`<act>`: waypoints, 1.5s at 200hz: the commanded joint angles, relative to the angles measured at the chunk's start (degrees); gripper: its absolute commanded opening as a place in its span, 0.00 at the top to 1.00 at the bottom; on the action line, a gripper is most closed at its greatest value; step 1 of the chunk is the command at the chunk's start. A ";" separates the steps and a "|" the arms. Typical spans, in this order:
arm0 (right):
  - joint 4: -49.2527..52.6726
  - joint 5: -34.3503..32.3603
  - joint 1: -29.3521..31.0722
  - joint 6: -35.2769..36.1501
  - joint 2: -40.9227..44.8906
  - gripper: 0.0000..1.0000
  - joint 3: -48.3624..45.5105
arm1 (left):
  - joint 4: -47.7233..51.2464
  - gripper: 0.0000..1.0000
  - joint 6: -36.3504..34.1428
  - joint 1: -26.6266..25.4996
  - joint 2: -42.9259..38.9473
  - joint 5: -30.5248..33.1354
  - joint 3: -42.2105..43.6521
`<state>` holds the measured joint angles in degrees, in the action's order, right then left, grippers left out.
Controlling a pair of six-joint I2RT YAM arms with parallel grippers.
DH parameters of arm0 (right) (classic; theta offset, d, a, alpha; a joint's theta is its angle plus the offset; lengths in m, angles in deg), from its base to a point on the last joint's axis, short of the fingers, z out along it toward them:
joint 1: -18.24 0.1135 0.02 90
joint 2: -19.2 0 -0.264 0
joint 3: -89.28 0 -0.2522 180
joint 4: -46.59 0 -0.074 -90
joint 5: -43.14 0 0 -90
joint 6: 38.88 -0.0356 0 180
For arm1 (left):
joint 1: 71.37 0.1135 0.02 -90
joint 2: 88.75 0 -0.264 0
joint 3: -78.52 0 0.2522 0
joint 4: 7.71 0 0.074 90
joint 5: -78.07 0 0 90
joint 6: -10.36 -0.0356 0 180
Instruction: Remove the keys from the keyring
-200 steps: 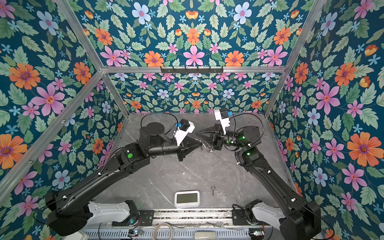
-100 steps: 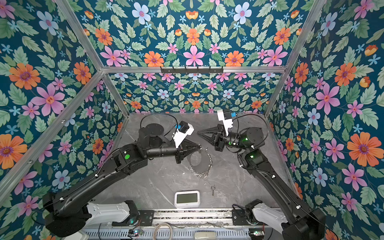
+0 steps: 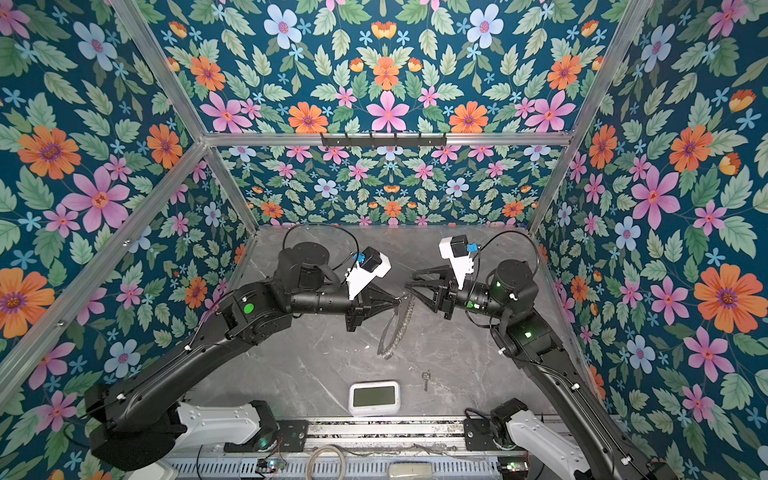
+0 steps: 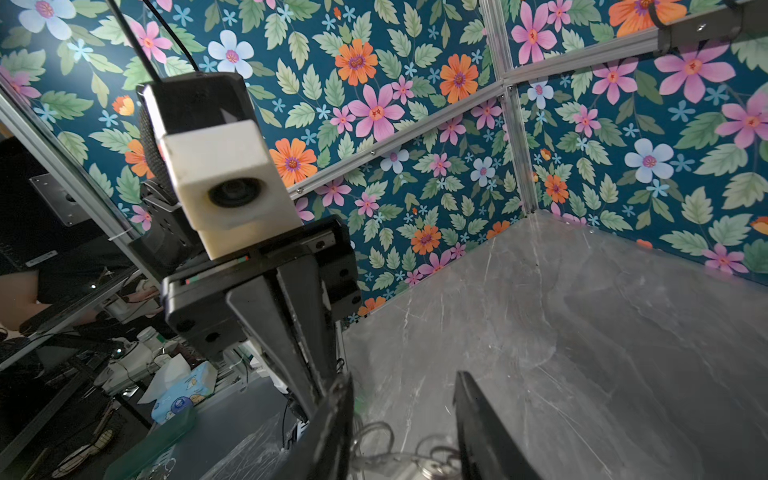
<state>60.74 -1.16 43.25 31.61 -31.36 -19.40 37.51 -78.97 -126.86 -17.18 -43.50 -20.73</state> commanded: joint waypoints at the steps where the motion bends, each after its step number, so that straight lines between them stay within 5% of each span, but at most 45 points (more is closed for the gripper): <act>1: 3.99 -2.62 0.03 3.46 1.05 0.59 -0.11 | 0.67 1.00 -2.08 0.02 0.06 -2.36 -1.11; 52: 8.32 -8.12 0.03 6.24 1.79 0.60 0.62 | 2.35 1.00 -3.12 0.02 0.58 -5.25 -3.38; 136: 10.42 -3.09 0.36 7.16 5.38 0.65 -0.76 | 4.21 1.00 -4.43 -0.04 2.32 -1.60 -7.05; 234: 11.61 -0.35 2.74 10.21 5.90 0.51 -0.80 | 6.98 1.00 -6.29 0.02 4.25 -4.43 -10.37; 300: 12.29 -0.21 4.34 11.44 5.12 0.51 -0.43 | 7.99 1.00 -6.72 0.02 4.24 -4.86 -11.58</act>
<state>73.46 -1.62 47.25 41.91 -26.36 -20.12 46.04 -84.70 -126.86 -12.81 -47.02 -31.71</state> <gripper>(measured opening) 0.487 0.052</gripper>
